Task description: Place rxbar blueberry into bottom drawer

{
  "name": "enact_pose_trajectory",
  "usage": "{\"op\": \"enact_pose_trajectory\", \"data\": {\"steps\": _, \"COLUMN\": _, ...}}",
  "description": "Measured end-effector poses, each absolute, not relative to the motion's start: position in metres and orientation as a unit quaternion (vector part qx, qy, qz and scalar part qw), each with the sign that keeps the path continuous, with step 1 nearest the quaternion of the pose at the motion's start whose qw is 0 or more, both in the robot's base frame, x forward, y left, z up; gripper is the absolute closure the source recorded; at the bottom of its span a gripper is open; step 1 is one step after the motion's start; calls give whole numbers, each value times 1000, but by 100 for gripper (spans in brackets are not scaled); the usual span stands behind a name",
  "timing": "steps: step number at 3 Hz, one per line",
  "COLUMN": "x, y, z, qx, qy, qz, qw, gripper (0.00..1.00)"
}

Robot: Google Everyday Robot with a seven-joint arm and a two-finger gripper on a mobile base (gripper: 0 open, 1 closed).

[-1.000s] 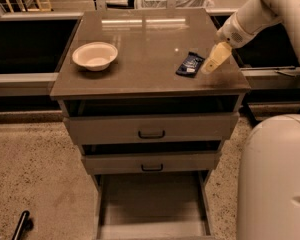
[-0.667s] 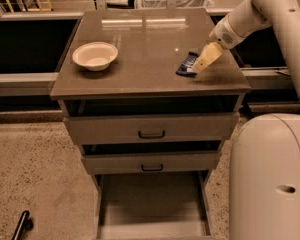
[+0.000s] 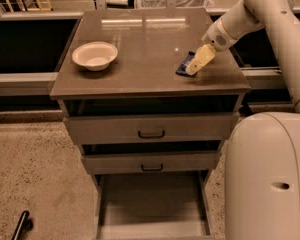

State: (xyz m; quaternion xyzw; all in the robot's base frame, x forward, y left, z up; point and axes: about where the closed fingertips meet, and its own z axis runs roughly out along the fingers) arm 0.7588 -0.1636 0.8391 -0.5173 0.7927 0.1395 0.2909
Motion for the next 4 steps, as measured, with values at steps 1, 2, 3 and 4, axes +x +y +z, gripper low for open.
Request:
{"op": "enact_pose_trajectory", "data": {"steps": 1, "x": 756, "y": -132, "z": 822, "qx": -533, "qy": 792, "qz": 142, "qw": 262, "gripper": 0}}
{"op": "enact_pose_trajectory", "data": {"steps": 2, "x": 755, "y": -131, "z": 817, "qx": -534, "qy": 793, "qz": 144, "qw": 258, "gripper": 0}}
{"op": "enact_pose_trajectory", "data": {"steps": 3, "x": 750, "y": -143, "z": 819, "qx": -511, "qy": 802, "qz": 157, "qw": 265, "gripper": 0}}
{"op": "enact_pose_trajectory", "data": {"steps": 4, "x": 744, "y": -151, "z": 827, "qx": -500, "qy": 803, "qz": 171, "qw": 276, "gripper": 18}}
